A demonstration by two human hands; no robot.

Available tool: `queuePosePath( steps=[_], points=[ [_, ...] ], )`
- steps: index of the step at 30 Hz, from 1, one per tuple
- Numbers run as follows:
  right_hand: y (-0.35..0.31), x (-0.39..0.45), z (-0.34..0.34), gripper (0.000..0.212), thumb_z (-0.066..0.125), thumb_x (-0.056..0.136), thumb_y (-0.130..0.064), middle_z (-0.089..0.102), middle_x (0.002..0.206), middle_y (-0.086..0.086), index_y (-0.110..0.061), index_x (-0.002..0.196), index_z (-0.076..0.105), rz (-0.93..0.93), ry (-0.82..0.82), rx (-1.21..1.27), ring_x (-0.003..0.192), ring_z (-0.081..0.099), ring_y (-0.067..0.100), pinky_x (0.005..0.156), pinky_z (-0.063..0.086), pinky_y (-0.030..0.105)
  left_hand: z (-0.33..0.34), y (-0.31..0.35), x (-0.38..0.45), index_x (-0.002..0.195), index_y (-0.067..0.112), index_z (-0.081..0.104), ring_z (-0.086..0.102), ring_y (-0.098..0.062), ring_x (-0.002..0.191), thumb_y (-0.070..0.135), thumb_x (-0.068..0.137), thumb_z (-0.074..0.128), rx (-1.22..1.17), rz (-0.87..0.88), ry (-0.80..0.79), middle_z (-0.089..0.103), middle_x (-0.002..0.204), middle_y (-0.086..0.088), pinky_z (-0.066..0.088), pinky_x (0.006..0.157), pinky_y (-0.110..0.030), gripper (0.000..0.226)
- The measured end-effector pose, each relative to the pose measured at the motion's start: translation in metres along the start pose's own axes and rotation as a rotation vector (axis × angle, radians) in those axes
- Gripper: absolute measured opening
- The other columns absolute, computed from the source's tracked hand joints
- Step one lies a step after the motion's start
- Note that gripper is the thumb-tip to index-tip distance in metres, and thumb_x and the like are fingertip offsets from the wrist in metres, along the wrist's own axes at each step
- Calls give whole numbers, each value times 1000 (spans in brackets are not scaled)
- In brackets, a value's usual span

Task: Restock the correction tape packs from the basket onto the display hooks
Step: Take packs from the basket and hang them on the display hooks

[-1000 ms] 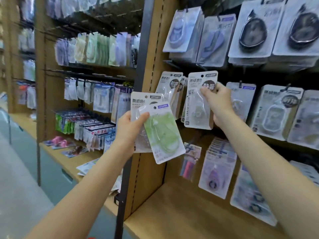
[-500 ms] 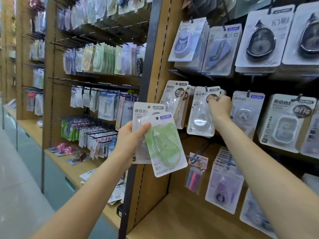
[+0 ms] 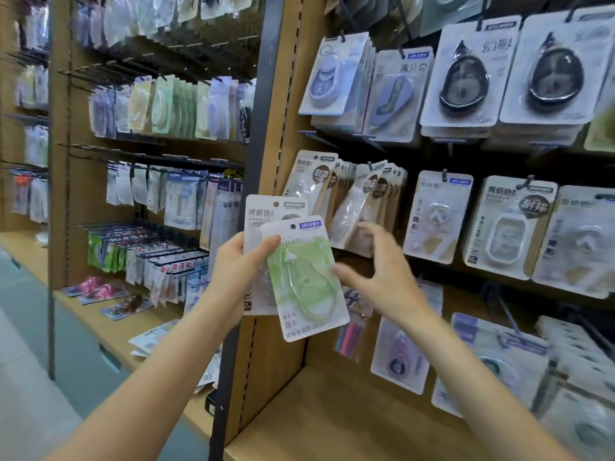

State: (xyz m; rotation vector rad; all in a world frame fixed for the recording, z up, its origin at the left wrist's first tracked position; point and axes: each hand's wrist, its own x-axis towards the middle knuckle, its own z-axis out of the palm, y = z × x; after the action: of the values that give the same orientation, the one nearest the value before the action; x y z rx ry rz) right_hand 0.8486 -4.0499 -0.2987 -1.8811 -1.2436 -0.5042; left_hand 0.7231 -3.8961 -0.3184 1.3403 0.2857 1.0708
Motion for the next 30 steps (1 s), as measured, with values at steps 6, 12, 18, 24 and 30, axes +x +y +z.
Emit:
queuePosePath(
  steps=[6,12,18,24,30],
  points=[
    [-8,-36,-13,72,67,69,-56,39,134,-17,-48,130,29,52,-105,291,121,41,-2,99,37,25,53,8,-21,109,18,64,71,-21,85,21,86,64,-60,-14,-145,73,98,-2,58,74,-40,22],
    [14,-66,-78,76,74,75,-38,29,131,-6,-50,135,28,210,-24,149,125,39,15,106,38,33,120,13,-47,108,16,65,71,-23,86,21,86,65,-120,-91,-297,72,99,-5,58,75,-42,22],
    [27,-115,-158,96,72,74,-47,9,145,-12,-32,149,13,336,19,-100,129,22,5,98,22,17,207,22,-98,102,19,64,68,-18,92,27,91,58,-188,-145,-468,71,101,-2,54,81,-34,15],
    [58,-169,-252,83,72,77,-42,21,147,-4,-32,145,26,401,363,-203,135,26,11,95,20,14,276,37,-150,91,21,63,67,-20,89,33,96,47,-130,-104,-601,71,93,-2,55,79,-39,20],
    [99,-205,-343,67,69,81,-37,13,154,10,-31,141,38,406,810,-530,142,19,23,105,29,31,317,41,-179,82,20,60,64,-7,66,23,97,47,-53,12,-710,67,78,3,52,61,-22,20]
  ],
)
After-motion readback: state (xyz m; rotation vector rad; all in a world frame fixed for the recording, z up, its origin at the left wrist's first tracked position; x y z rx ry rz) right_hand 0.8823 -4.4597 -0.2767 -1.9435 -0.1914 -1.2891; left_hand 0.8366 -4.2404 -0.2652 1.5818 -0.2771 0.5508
